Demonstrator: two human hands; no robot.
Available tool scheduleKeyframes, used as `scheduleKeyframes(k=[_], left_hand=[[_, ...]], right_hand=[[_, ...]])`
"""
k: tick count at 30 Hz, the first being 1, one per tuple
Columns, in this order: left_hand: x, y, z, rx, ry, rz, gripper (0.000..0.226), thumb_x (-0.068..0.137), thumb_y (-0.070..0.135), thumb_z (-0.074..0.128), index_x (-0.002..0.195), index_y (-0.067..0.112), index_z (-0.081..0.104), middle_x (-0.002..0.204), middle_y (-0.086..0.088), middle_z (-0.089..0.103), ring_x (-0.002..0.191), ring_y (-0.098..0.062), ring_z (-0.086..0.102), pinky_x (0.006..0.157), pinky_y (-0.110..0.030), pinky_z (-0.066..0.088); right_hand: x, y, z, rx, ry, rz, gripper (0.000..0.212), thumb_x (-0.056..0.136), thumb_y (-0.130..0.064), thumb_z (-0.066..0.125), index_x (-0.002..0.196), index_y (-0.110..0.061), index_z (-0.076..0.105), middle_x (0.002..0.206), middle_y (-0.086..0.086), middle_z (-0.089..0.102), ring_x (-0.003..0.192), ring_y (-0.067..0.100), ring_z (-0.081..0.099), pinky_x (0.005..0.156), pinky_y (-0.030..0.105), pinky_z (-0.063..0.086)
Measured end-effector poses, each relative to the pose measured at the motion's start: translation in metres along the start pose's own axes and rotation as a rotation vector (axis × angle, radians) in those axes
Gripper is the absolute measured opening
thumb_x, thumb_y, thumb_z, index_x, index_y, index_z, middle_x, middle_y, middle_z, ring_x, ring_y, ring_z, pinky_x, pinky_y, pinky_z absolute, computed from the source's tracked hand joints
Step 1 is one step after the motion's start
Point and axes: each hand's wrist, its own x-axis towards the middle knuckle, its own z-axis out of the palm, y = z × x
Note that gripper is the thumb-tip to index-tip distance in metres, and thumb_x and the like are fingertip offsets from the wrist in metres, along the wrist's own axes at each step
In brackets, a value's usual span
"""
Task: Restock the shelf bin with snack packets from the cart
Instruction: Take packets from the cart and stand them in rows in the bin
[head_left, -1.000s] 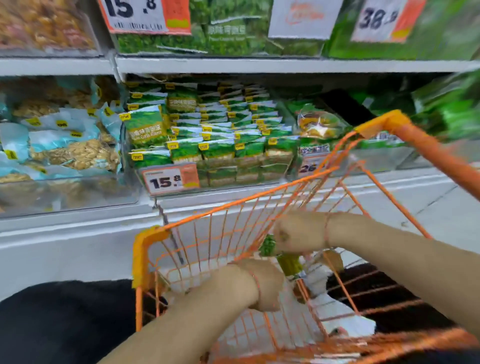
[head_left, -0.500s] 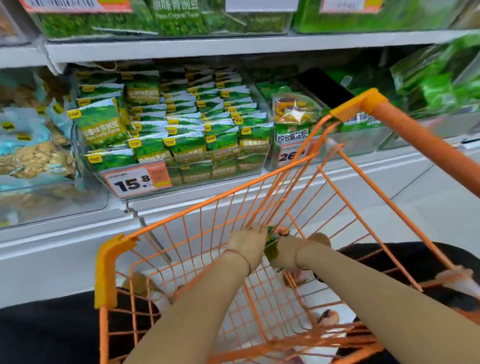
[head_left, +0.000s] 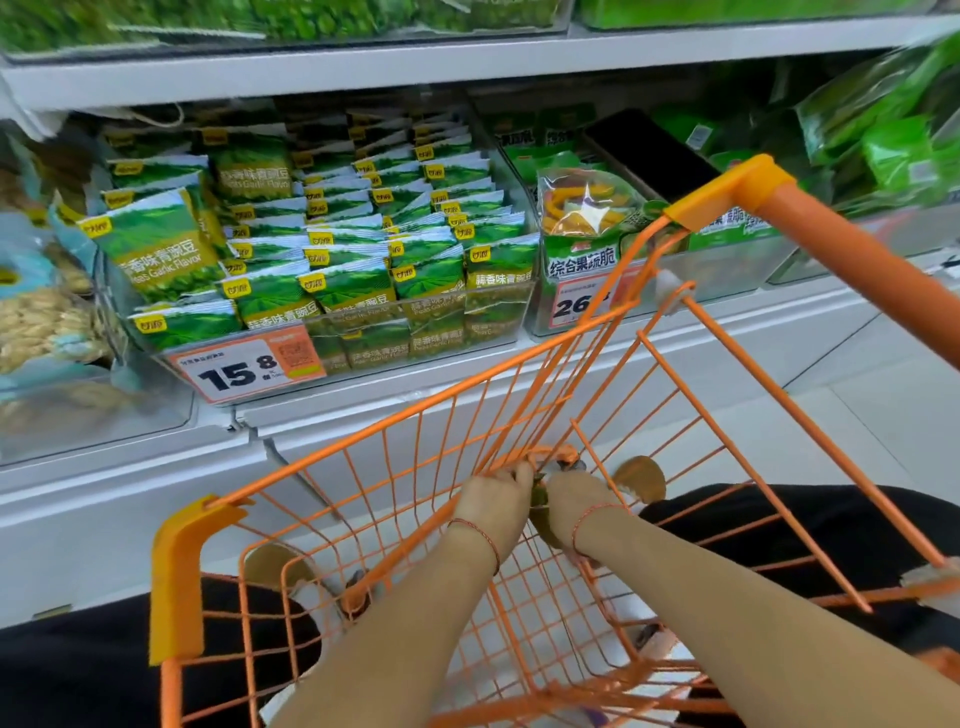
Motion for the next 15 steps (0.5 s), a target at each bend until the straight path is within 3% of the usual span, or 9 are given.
scheduleKeyframes(k=[2,4,6,8,10,12,15], left_hand=[[-0.006,-0.002,-0.002,-0.030,-0.017,-0.033,0.040,0.093,0.006,0.046,0.130,0.002,0.032,0.110,-0.012,0.060,0.091,-0.026,0.064,0.053,-0.029,0.034],[-0.012,-0.007,-0.008,-0.036,-0.065,-0.044,0.041,0.092,0.003,0.047,0.130,0.003,0.033,0.106,-0.009,0.064,0.090,-0.027,0.065,0.051,-0.028,0.033],[-0.018,-0.012,-0.015,-0.072,-0.105,-0.071,0.046,0.092,0.003,0.048,0.134,0.005,0.033,0.106,-0.009,0.065,0.093,-0.028,0.064,0.061,-0.032,0.040],[-0.028,-0.017,-0.021,-0.139,-0.113,-0.124,0.044,0.092,0.007,0.048,0.135,0.011,0.039,0.109,-0.009,0.064,0.098,-0.028,0.063,0.070,-0.034,0.045],[-0.041,-0.025,-0.031,-0.223,-0.113,-0.190,0.031,0.093,0.013,0.049,0.124,0.013,0.050,0.111,-0.009,0.063,0.101,-0.028,0.061,0.074,-0.033,0.046],[-0.058,-0.035,-0.045,-0.341,-0.085,-0.243,0.024,0.094,0.021,0.050,0.116,0.015,0.056,0.111,-0.009,0.063,0.101,-0.027,0.060,0.070,-0.031,0.043],[-0.087,-0.053,-0.078,-0.514,-0.005,-0.275,0.026,0.093,0.032,0.054,0.116,0.018,0.055,0.108,-0.008,0.063,0.100,-0.027,0.060,0.071,-0.028,0.043]], right_hand=[[-0.005,0.002,-0.005,0.002,0.029,-0.020,0.026,0.095,-0.008,0.045,0.120,-0.004,0.050,0.104,0.009,0.060,0.095,0.020,0.059,0.078,0.028,0.045],[-0.010,0.000,-0.008,-0.019,0.070,-0.046,0.030,0.095,-0.006,0.043,0.124,-0.003,0.050,0.101,0.011,0.059,0.095,0.021,0.060,0.082,0.031,0.046],[-0.015,-0.001,-0.011,-0.051,0.107,-0.061,0.027,0.095,-0.006,0.044,0.119,-0.006,0.054,0.097,0.009,0.057,0.099,0.023,0.059,0.085,0.031,0.046],[-0.024,-0.003,-0.018,-0.031,0.130,-0.079,0.024,0.093,-0.008,0.048,0.115,-0.007,0.056,0.077,0.003,0.048,0.085,0.021,0.054,0.074,0.028,0.044],[-0.038,-0.002,-0.032,0.029,0.176,-0.098,0.011,0.090,-0.010,0.052,0.095,-0.006,0.061,0.068,0.002,0.044,0.077,0.021,0.050,0.067,0.027,0.043],[-0.057,0.006,-0.047,0.198,0.201,-0.125,0.011,0.086,-0.011,0.058,0.078,-0.007,0.065,0.072,0.007,0.059,0.075,0.023,0.060,0.067,0.029,0.052],[-0.092,0.022,-0.061,0.654,0.303,-0.227,0.007,0.080,-0.013,0.066,0.075,-0.015,0.071,0.070,0.002,0.070,0.072,0.018,0.069,0.071,0.031,0.059]])
